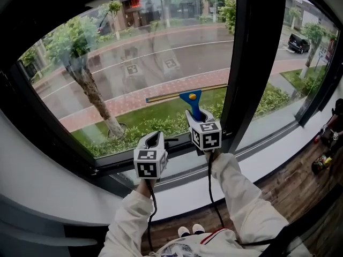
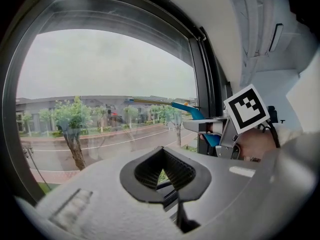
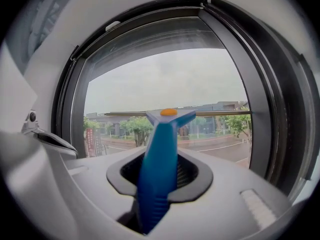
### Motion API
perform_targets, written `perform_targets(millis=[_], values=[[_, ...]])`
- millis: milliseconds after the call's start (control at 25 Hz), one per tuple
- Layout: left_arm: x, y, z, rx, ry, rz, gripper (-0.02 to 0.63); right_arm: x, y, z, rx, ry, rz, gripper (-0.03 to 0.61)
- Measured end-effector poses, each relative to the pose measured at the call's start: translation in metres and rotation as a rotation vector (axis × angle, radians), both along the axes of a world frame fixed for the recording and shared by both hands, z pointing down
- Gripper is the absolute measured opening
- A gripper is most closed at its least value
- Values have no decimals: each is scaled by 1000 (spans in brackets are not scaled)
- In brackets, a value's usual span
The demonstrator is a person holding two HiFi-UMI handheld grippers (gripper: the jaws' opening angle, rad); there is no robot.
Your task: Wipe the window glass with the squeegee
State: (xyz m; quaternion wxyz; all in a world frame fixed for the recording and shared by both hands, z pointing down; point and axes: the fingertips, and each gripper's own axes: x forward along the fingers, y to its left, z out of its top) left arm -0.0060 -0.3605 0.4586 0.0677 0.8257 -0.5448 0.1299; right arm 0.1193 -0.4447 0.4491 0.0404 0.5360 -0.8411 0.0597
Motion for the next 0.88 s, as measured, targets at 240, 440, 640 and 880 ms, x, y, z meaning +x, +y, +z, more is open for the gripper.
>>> perform_targets(millis=[240, 440, 640, 880], values=[[2, 1, 11, -19, -6, 8, 0, 5, 2, 32, -37, 4, -1, 112], [5, 3, 27, -47, -7, 17, 0, 6, 4, 57, -62, 26, -5, 112], [7, 4, 44, -72, -5, 21, 0, 6, 6, 81, -97, 20, -4, 112], [13, 8, 66, -113, 12, 23, 0, 6, 10, 106, -151, 9, -5, 112]])
